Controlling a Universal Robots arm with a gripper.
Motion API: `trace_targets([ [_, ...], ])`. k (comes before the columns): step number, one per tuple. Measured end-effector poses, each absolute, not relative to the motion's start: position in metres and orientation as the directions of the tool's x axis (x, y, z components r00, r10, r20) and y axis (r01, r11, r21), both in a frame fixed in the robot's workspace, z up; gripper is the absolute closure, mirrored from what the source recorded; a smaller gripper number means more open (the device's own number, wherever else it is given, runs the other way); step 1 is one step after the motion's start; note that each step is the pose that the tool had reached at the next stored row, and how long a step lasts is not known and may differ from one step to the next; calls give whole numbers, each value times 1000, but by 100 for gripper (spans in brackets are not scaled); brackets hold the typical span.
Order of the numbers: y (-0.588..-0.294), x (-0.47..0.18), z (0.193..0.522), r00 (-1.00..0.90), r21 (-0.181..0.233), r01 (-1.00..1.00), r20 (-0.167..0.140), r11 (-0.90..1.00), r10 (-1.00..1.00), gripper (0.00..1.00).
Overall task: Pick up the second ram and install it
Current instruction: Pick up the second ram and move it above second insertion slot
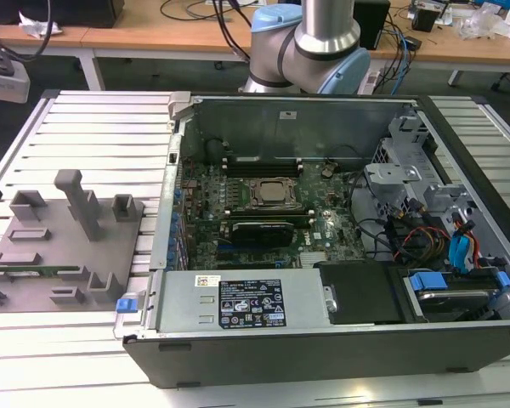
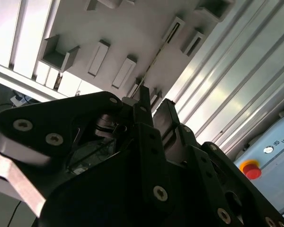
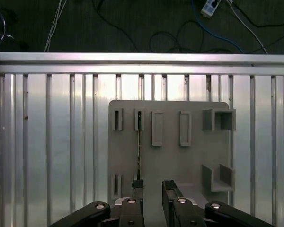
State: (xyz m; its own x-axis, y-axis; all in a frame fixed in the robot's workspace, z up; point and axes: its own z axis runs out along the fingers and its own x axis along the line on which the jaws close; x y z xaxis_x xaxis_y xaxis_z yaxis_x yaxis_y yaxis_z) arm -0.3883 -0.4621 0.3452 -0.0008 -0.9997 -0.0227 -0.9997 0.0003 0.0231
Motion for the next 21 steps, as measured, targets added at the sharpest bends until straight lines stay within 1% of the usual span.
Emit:
trace_targets([
  [21, -462, -388, 317, -1, 23, -1000, -23, 0, -1000, 70],
])
